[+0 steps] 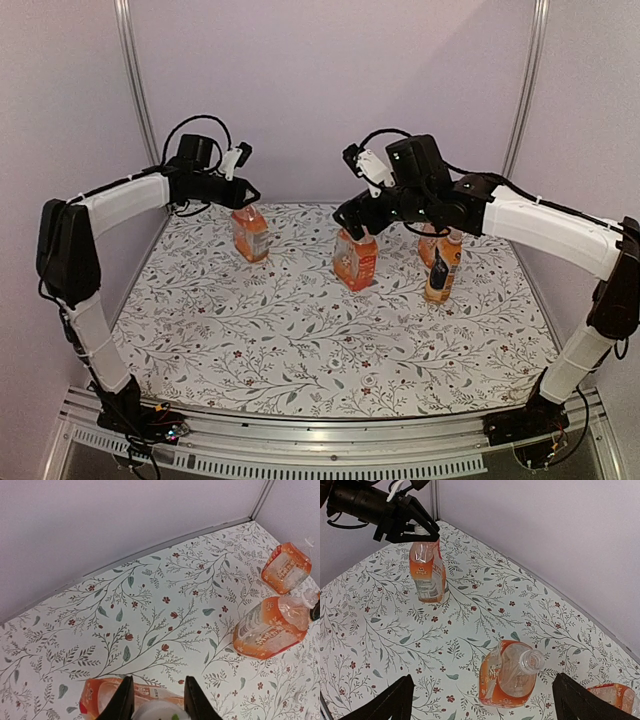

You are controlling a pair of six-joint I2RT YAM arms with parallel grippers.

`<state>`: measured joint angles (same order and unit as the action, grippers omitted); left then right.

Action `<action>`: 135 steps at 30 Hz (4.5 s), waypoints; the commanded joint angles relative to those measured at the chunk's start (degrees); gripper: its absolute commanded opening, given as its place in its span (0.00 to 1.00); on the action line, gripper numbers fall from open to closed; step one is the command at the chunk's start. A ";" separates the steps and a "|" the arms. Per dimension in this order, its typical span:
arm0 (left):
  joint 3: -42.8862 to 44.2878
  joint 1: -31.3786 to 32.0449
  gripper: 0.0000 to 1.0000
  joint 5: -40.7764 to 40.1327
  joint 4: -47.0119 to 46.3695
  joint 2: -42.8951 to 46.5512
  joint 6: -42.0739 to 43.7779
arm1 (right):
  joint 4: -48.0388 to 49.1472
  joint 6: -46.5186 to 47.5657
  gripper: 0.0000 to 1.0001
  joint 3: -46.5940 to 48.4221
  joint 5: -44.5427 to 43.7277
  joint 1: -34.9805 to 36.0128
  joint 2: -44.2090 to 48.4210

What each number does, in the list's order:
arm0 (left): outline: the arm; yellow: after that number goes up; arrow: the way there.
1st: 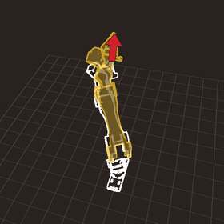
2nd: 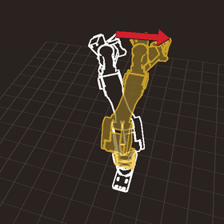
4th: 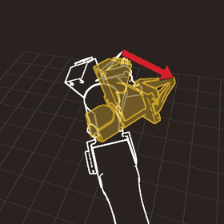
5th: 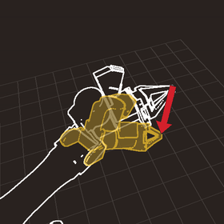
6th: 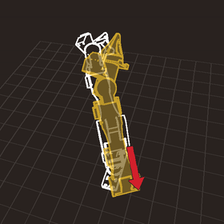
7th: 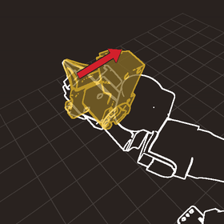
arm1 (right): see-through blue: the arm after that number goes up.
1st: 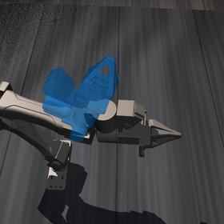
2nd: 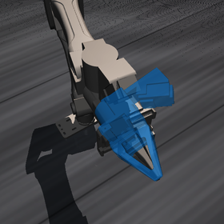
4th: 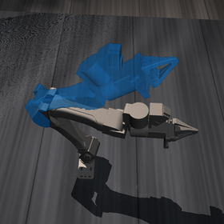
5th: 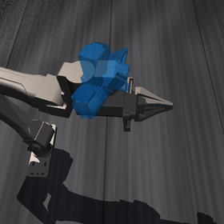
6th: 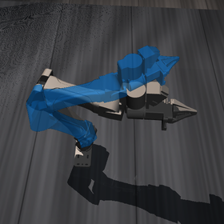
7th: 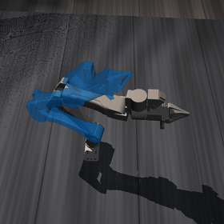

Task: Unscrew the bottle caps

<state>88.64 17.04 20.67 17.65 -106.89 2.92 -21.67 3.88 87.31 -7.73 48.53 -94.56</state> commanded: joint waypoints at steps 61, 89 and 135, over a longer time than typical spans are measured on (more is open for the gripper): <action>-27.79 23.18 0.78 23.21 7.21 61.03 2.45 | 14.07 1.41 0.06 3.47 31.75 20.80 2.06; -29.13 19.44 0.61 31.52 7.99 58.40 3.26 | 13.57 4.20 0.03 1.65 36.01 20.76 4.63; -36.53 33.28 0.16 -38.26 3.53 57.98 40.68 | -18.09 -25.96 0.38 33.99 1.54 18.15 -11.87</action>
<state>52.97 49.21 -17.47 22.65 -49.45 43.48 -40.62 -21.74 119.83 -7.81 67.31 -105.27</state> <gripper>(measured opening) 0.311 0.411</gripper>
